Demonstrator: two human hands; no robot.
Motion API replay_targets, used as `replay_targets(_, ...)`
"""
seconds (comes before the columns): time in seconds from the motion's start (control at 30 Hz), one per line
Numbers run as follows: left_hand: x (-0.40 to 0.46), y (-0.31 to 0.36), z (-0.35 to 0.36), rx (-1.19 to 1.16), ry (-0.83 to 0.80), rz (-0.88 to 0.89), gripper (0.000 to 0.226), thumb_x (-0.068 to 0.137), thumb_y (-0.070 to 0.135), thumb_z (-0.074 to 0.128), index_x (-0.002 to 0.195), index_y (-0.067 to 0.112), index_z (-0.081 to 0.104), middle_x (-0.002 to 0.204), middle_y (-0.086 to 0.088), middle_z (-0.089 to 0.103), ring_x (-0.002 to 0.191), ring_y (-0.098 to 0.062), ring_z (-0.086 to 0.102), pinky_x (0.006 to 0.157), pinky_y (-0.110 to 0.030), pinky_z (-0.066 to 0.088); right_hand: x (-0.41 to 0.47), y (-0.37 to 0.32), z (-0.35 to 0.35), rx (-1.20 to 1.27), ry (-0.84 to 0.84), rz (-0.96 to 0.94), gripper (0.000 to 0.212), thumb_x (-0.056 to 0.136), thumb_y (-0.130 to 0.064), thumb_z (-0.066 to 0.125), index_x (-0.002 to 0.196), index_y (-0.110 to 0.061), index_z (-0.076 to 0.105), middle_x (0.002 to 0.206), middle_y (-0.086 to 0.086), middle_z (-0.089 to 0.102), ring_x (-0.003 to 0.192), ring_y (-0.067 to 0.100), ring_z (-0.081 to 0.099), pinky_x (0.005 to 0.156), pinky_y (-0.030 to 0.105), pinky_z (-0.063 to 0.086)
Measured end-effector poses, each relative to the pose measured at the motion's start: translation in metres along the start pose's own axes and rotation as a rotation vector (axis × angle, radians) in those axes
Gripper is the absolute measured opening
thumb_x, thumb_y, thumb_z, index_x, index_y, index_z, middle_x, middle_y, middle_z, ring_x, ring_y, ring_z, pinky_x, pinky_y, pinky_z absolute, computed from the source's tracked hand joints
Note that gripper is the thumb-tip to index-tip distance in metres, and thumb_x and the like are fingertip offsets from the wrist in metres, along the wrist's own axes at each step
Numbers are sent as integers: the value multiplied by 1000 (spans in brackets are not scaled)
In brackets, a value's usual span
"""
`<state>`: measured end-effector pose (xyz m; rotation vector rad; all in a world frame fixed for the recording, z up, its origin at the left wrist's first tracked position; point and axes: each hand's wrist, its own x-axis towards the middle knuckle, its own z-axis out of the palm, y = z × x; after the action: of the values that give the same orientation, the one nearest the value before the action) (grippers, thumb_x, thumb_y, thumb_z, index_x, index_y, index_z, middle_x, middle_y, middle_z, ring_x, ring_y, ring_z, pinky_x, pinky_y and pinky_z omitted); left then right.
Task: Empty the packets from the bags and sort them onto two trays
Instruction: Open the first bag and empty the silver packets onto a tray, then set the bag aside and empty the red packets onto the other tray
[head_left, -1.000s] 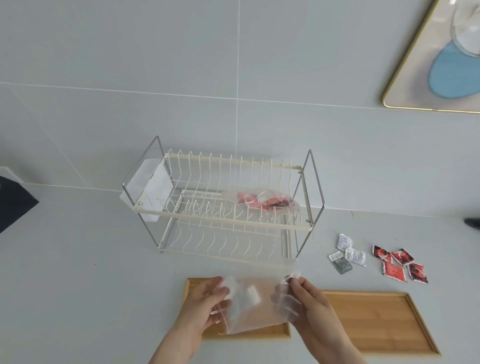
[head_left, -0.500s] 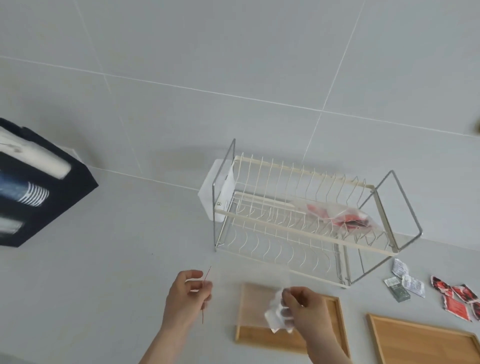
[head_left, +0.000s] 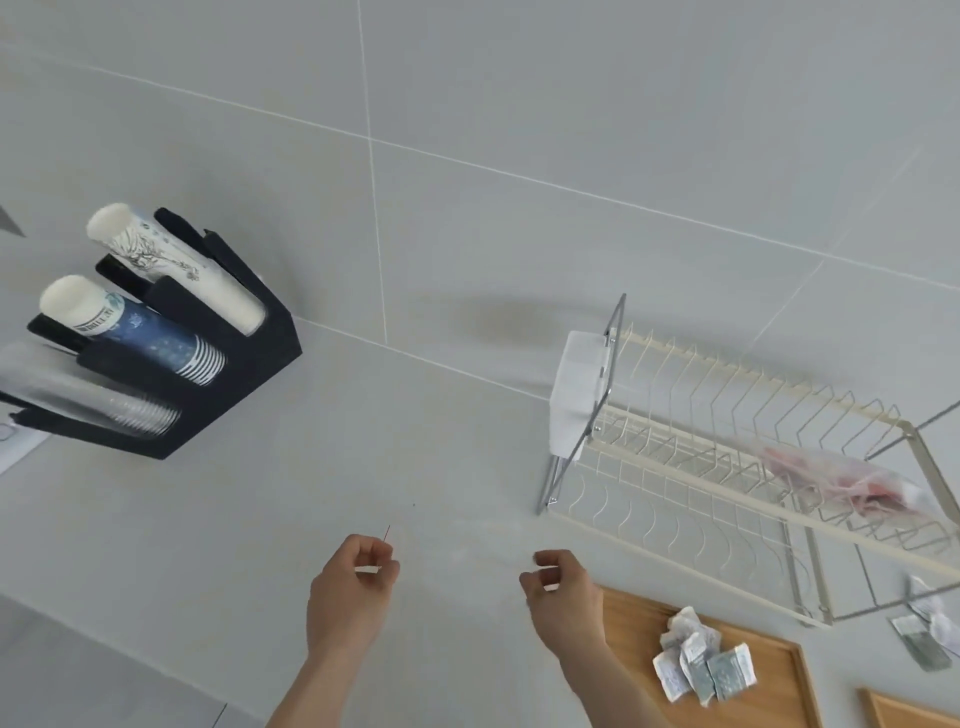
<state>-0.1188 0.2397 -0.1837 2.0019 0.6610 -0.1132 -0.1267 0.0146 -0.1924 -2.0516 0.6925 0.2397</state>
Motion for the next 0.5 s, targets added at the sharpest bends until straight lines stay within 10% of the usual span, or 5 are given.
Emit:
replay_targets(0.27,23,-30,-23,88,-8,101,30,88,13,69,108,32,59,115,12,67,92,-8,67,73,-30,48,-5,-29,47,-170,-189,-29,64,92,-33,66,149,-17,41,136,-1,58,120,19,59,103,36,49)
replay_targets(0.5,22,-40,-22,397,-90,173,62,90,42,64,146,37,38,161,-4,29,144,-24,34,116,-40,33,-13,-28,49,-492,-241,-188,79,96,-44,56,159,-23,14,167,5,16,153,22,20,119,36,28)
